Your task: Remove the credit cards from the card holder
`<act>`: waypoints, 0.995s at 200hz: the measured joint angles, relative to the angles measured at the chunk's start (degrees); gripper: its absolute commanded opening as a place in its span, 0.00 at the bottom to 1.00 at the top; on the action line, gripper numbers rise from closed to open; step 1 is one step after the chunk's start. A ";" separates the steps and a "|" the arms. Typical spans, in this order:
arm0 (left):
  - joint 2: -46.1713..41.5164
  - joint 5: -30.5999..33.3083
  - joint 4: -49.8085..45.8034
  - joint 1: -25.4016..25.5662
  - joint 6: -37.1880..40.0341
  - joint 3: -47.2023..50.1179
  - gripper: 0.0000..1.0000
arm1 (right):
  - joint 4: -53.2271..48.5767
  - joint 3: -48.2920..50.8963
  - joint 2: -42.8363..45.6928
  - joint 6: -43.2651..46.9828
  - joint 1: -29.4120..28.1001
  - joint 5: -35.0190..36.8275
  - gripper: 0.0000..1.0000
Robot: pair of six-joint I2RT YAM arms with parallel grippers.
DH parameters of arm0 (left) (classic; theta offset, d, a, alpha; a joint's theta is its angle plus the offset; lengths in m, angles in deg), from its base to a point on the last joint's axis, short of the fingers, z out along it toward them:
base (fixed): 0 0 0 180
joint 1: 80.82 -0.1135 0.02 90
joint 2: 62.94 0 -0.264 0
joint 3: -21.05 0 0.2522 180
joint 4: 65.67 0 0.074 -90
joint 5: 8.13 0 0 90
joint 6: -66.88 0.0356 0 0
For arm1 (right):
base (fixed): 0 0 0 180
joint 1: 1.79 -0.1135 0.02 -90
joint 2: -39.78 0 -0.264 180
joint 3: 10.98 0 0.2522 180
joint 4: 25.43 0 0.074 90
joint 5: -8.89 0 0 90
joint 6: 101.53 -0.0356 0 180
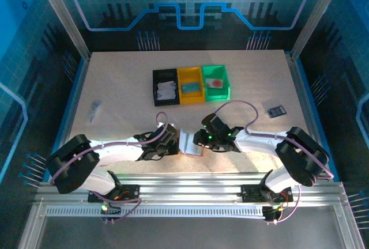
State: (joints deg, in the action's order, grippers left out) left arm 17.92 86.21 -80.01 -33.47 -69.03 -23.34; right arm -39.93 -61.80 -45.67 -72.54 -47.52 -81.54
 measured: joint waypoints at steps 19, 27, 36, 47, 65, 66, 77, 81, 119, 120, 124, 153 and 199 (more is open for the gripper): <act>0.11 -0.17 0.35 0.00 -0.48 0.00 0.00 | -0.61 -0.35 -0.04 0.09 -0.02 0.22 0.30; 0.11 -0.22 0.50 0.00 -0.57 0.00 0.00 | -1.38 -0.68 0.09 0.31 -0.11 0.59 0.31; 0.11 -0.31 0.52 0.00 -0.63 0.00 0.00 | -2.25 -0.85 0.52 0.57 -0.28 1.33 0.32; 0.11 -0.33 0.55 0.00 -0.72 0.00 0.00 | -3.41 -0.90 1.33 0.72 -0.48 1.88 0.32; 0.11 -0.35 0.74 0.00 -0.72 0.07 0.00 | -4.59 -0.90 2.21 0.92 -0.63 2.47 0.32; 0.11 -0.35 0.76 0.00 -0.72 0.09 0.00 | -4.63 -0.90 2.21 0.94 -0.68 2.49 0.32; 0.11 -0.37 0.96 0.00 -0.74 0.15 0.00 | -4.87 -0.90 2.14 1.07 -0.87 2.60 0.32; 0.11 -0.37 0.98 0.00 -0.74 0.17 0.00 | -4.96 -0.92 2.03 1.07 -0.94 2.60 0.31; 0.11 -0.81 2.03 0.00 -0.79 0.61 0.00 | -5.18 -2.14 -0.44 1.07 -1.97 2.60 0.30; 0.11 -0.81 2.05 0.00 -0.79 0.63 0.00 | -5.18 -2.21 -0.48 1.07 -1.99 2.60 0.30; 0.11 -0.81 2.25 0.00 -0.79 0.72 0.00 | -5.25 -2.47 -0.79 1.07 -2.16 2.62 0.30; 0.11 -1.03 2.84 0.00 -0.83 1.05 0.00 | -5.25 -4.24 -2.45 1.07 -2.89 2.60 0.31; 0.20 -1.27 3.54 -0.02 -1.79 1.25 0.00 | -4.13 -6.16 -3.93 1.09 -3.28 0.79 0.31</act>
State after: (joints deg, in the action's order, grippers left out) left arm 18.12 84.94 -76.47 -33.49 -70.83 -22.10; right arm -44.06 -67.97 -49.60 -71.45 -50.80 -80.75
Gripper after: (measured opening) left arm 0.061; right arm 0.310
